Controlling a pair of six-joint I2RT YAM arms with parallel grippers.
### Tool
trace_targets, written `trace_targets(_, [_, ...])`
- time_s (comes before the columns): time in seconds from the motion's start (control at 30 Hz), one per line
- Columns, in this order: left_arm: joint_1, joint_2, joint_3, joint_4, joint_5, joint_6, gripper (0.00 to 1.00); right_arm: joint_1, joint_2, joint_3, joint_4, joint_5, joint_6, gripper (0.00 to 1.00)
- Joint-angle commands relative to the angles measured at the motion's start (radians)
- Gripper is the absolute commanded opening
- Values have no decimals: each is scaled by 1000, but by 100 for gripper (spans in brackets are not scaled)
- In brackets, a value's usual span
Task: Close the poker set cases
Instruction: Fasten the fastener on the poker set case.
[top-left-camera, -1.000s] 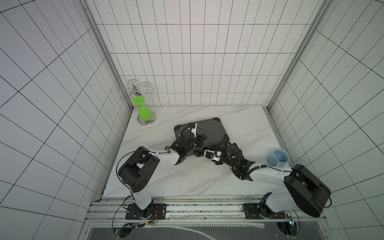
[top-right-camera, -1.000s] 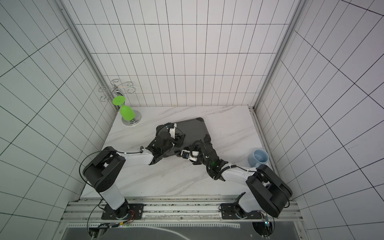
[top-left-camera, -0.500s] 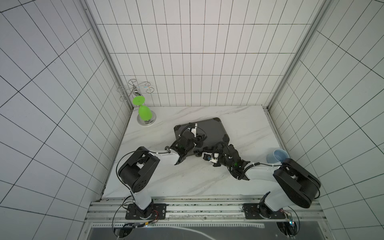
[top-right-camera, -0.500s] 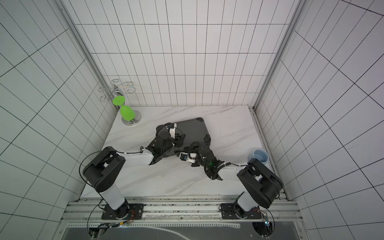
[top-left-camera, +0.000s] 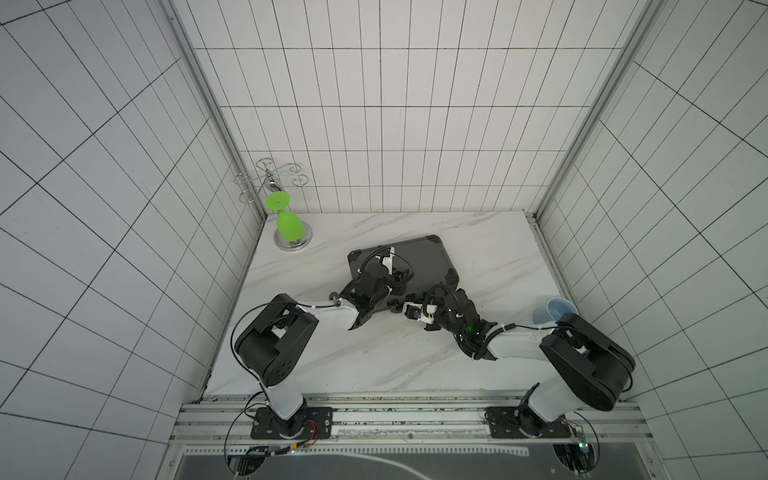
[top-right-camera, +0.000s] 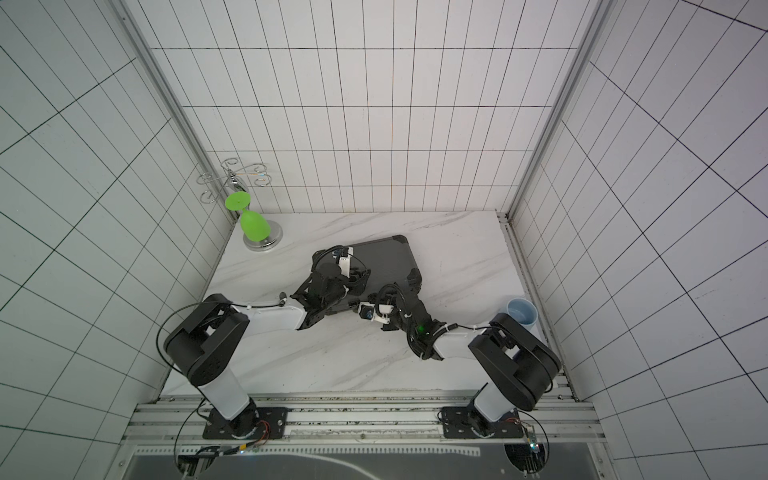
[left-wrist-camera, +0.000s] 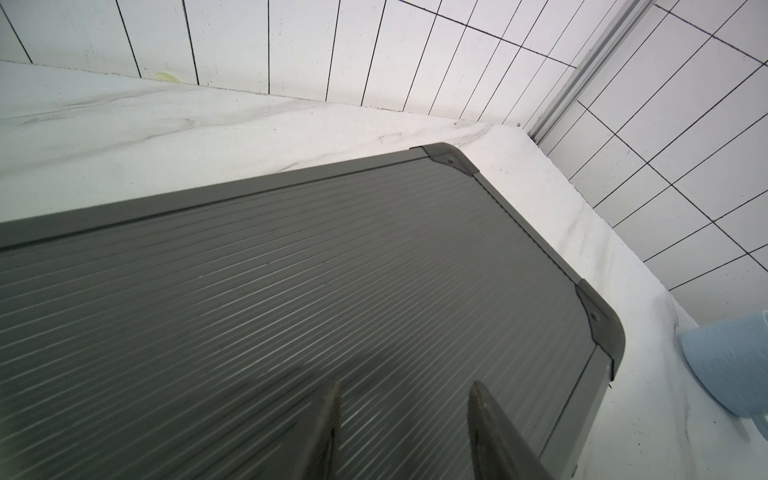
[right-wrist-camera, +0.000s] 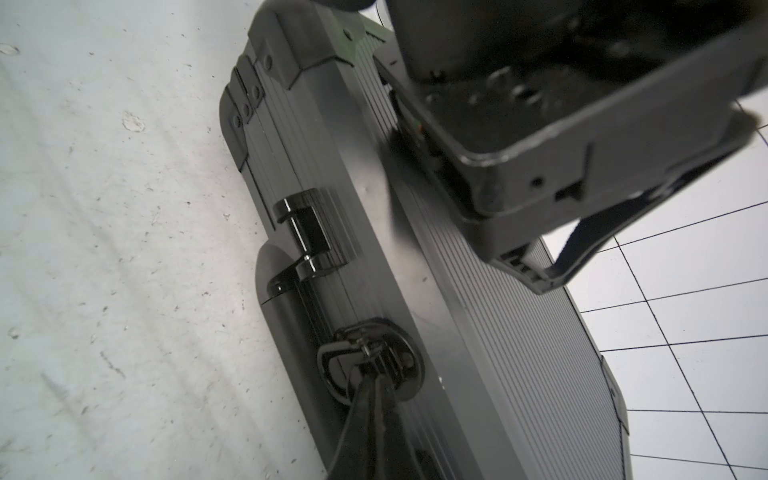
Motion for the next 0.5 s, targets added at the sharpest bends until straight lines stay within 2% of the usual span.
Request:
trace_targets(0.0, [-9, 46, -71, -250, 28, -37, 50, 6, 3, 87, -49, 13, -26, 0])
trace_targets(0.2, [-9, 38, -74, -252, 25, -36, 50, 11, 35, 93, -69, -10, -28, 0])
trace_targets(0.47, [-7, 35, -75, -252, 25, -34, 49, 47, 113, 39, 19, 42, 16, 0])
